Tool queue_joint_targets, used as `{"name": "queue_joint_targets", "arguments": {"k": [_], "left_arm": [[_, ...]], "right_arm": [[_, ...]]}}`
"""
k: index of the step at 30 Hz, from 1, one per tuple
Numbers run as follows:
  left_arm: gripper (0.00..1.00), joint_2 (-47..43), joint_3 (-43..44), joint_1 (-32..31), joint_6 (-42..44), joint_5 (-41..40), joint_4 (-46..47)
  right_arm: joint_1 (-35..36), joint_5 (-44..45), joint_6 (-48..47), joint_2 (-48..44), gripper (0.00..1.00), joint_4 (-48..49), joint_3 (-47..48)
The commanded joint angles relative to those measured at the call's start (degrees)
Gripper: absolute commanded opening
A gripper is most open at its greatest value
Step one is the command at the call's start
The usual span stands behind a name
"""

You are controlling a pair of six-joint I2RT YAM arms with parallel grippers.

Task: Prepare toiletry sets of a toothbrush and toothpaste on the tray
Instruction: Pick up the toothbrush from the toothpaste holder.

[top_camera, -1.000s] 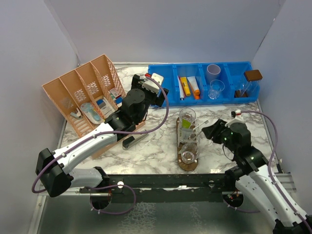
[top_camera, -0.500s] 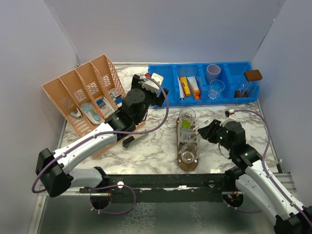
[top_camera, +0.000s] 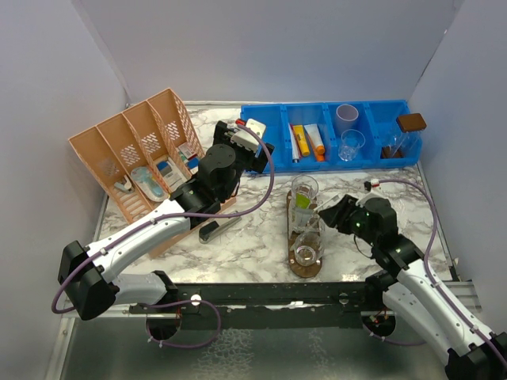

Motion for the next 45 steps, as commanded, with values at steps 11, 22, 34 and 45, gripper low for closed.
{"name": "queue_joint_targets", "arguments": {"k": [11,22,34,45], "left_arm": [[0.92,-1.5,1.2,0.1,-0.7,0.1,0.4],[0.92,-1.3,1.2,0.0,-0.6,0.0,0.3],[0.92,-1.2,1.2,0.1,-0.6,0.1,0.3],[0.92,-1.0,1.2,0.0,-0.8,0.4,0.3]], "right_arm": [[-0.1,3.3,1.1,0.3,0.41,4.1,-0.4],[-0.1,3.5,1.2,2.8,0.29,5.9,0.3],[-0.1,5.2,0.4,-1.4,0.16,1.2,2.2],[0.0,6.6,-1.5,-4.8,0.15,0.8,3.9]]}}
